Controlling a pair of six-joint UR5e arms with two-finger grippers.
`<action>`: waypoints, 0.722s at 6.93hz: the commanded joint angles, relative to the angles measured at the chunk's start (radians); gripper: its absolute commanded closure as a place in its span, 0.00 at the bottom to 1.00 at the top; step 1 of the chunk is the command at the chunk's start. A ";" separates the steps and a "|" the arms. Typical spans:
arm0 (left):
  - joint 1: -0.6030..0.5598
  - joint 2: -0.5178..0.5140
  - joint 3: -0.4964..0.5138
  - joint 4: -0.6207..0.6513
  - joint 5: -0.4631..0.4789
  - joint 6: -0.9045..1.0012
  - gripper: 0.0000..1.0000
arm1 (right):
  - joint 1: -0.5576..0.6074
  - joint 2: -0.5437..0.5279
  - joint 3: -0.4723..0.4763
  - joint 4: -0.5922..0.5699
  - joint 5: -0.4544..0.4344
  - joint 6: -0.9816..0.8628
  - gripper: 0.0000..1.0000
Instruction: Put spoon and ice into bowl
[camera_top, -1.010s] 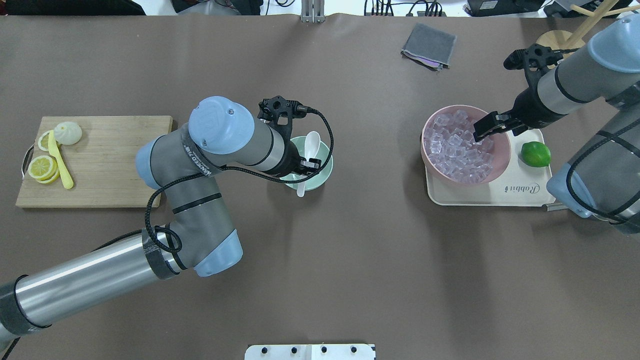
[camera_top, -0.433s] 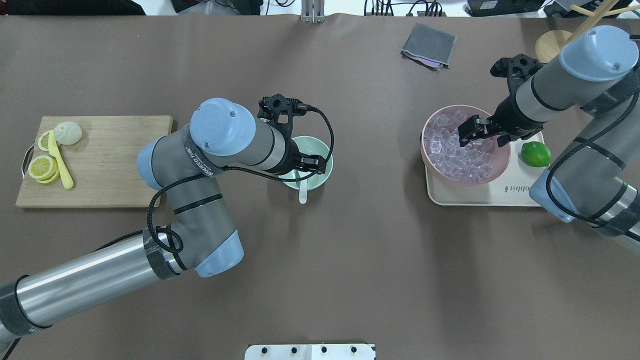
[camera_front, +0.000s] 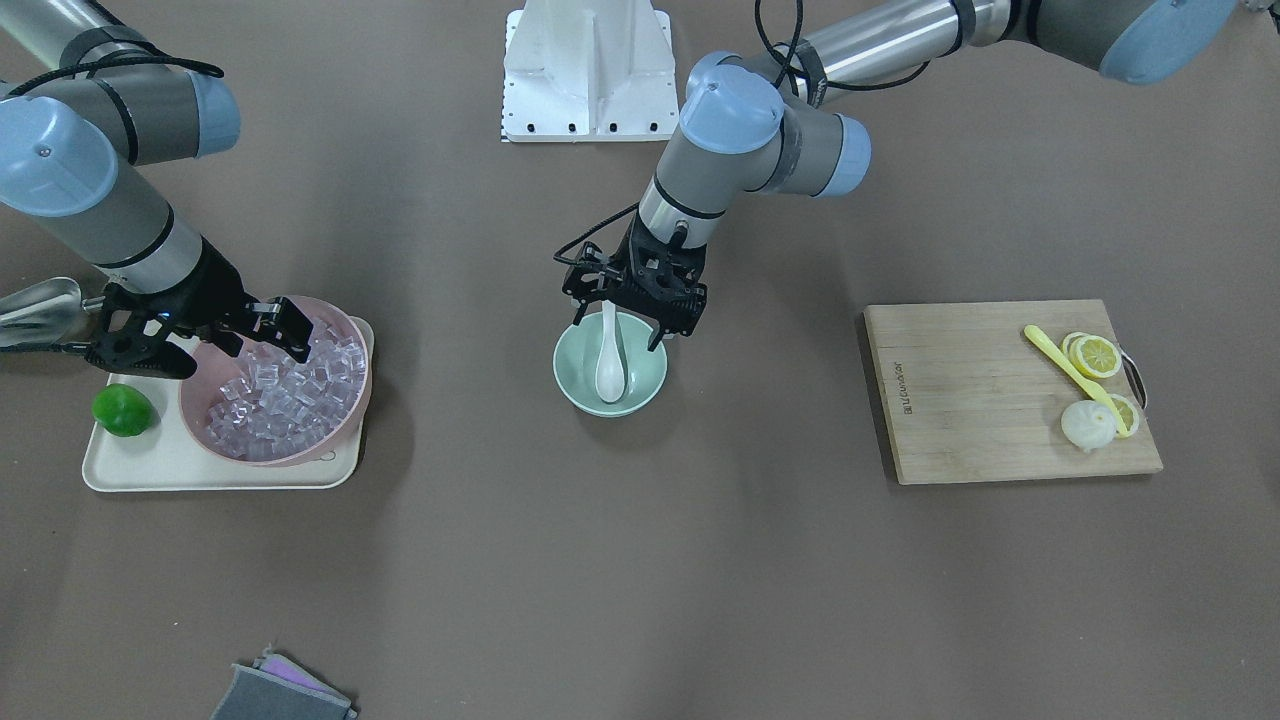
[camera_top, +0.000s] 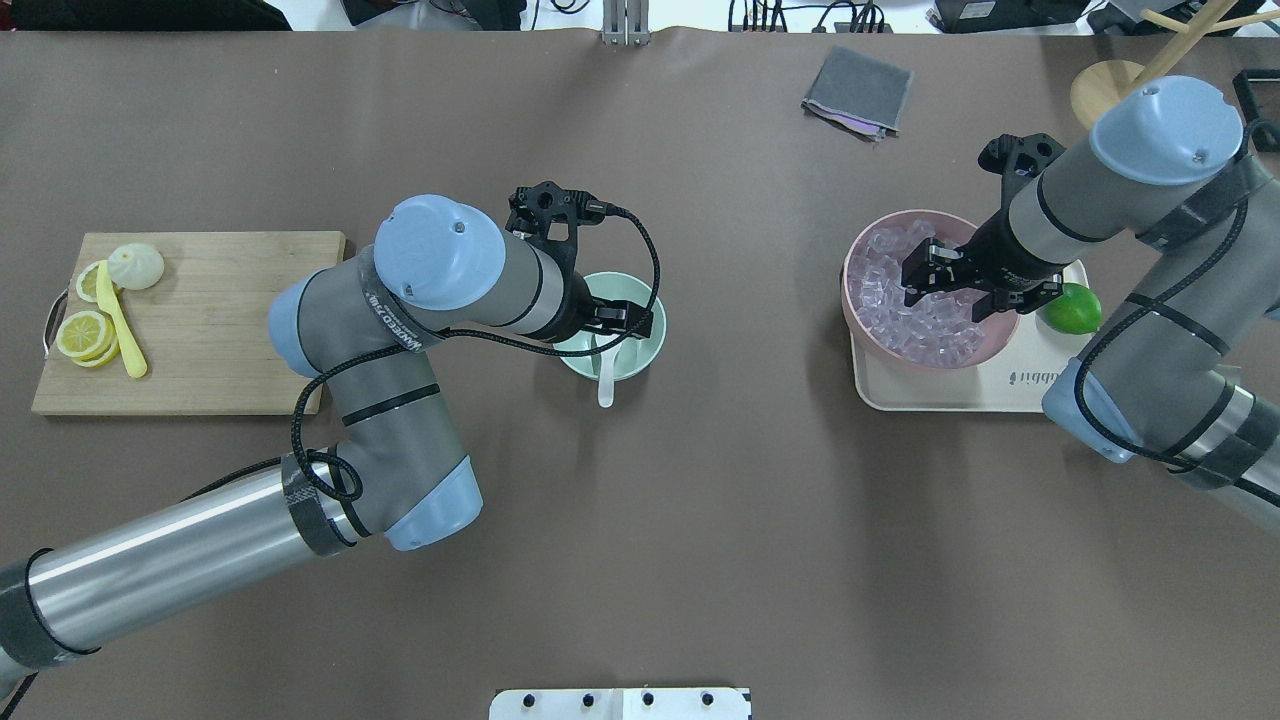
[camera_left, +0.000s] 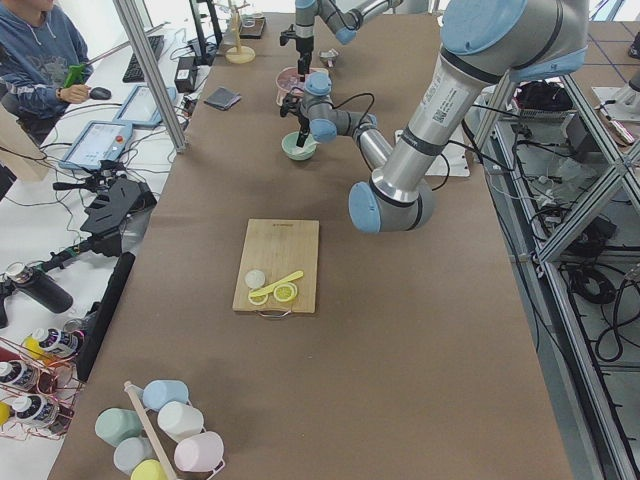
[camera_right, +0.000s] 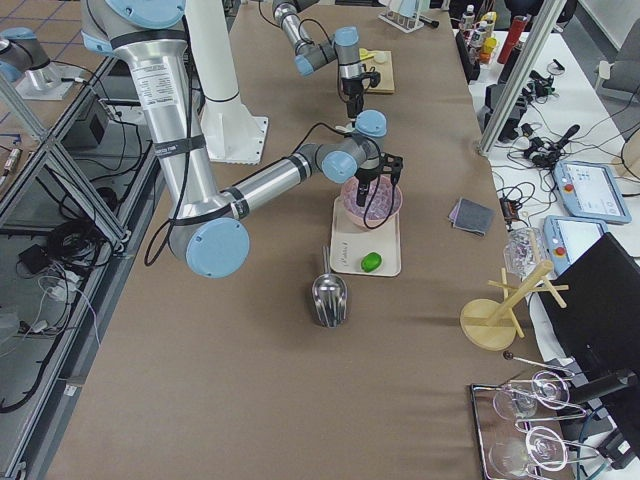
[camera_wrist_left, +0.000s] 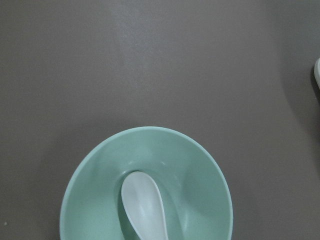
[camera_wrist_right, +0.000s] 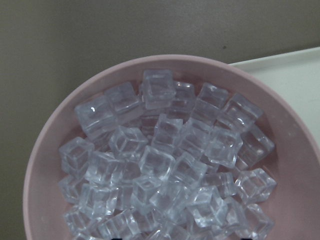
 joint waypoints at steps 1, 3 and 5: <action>0.001 0.002 0.002 -0.001 0.009 -0.005 0.03 | -0.017 0.003 -0.003 -0.001 -0.011 0.142 0.32; 0.001 0.003 0.004 -0.001 0.010 -0.016 0.03 | -0.028 0.029 -0.032 -0.001 -0.012 0.162 0.36; 0.001 0.005 0.004 -0.003 0.010 -0.016 0.03 | -0.040 0.028 -0.033 0.000 -0.012 0.178 0.53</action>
